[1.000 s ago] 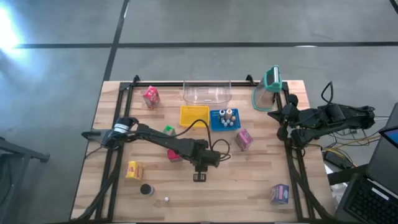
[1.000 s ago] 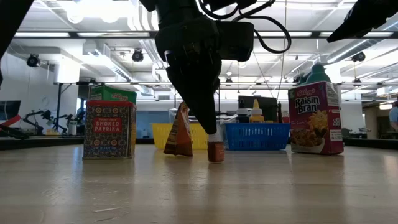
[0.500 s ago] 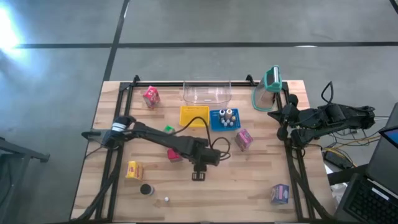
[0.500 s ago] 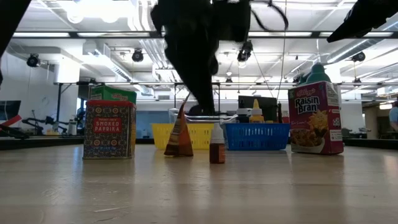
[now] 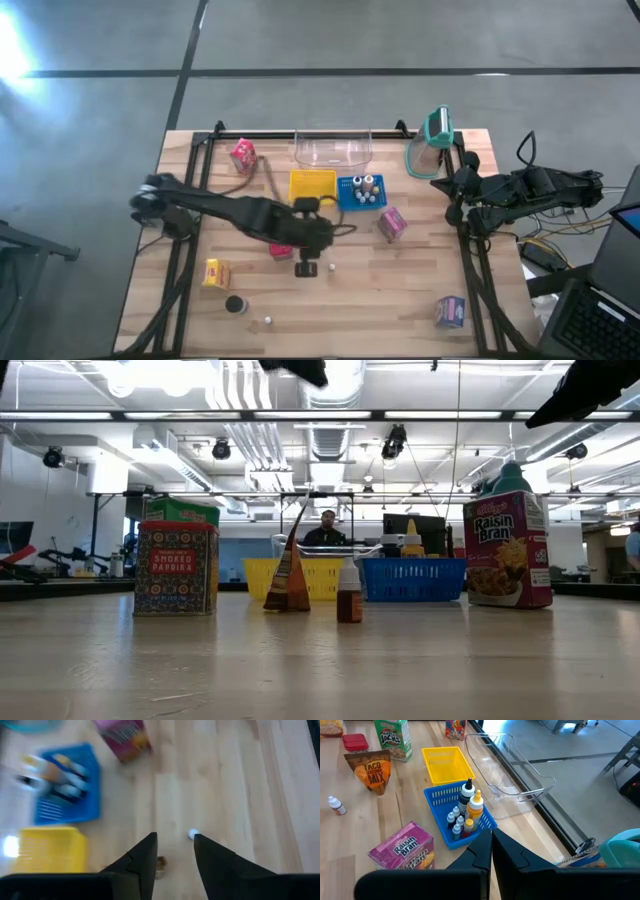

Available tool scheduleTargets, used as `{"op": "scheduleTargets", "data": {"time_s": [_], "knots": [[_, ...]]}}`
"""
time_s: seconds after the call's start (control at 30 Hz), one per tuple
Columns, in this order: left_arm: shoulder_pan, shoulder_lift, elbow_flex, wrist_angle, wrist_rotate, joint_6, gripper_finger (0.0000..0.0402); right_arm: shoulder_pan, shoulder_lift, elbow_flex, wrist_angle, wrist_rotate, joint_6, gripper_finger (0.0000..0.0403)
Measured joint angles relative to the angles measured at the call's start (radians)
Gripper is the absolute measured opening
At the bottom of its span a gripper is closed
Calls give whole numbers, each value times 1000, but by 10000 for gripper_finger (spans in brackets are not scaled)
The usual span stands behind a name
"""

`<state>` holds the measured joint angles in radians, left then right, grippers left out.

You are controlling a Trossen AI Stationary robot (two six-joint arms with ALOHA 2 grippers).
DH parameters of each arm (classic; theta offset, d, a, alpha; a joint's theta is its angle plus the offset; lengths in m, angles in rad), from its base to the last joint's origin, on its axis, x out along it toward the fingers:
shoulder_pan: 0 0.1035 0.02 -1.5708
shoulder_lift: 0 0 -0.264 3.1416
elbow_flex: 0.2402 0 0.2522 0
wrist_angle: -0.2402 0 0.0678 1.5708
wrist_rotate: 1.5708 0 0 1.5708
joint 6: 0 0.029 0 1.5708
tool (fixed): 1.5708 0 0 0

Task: Pick & Place Kitchen Items
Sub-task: Put the orange food coloring bottle into the blue bin

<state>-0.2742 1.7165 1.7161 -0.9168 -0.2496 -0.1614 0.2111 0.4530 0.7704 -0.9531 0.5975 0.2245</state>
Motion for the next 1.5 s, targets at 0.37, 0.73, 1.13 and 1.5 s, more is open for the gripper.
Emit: {"op": "scheduleTargets", "data": {"time_s": [0.37, 0.73, 1.13, 1.5], "knots": [[-88, -270, -255, 121, -244, -93, 136, 0, 22, -6, 299, -52, 82, 8], [-173, -584, -770, 472, -360, -225, 135, -1, 325, 19, 744, -262, -151, 9], [-200, -791, -1114, 835, -413, -129, 135, 41, 834, 312, 410, -266, 17, 111], [-203, -870, -1224, 857, -414, -137, 135, 119, 1227, 575, 268, -307, 162, 159]]}}
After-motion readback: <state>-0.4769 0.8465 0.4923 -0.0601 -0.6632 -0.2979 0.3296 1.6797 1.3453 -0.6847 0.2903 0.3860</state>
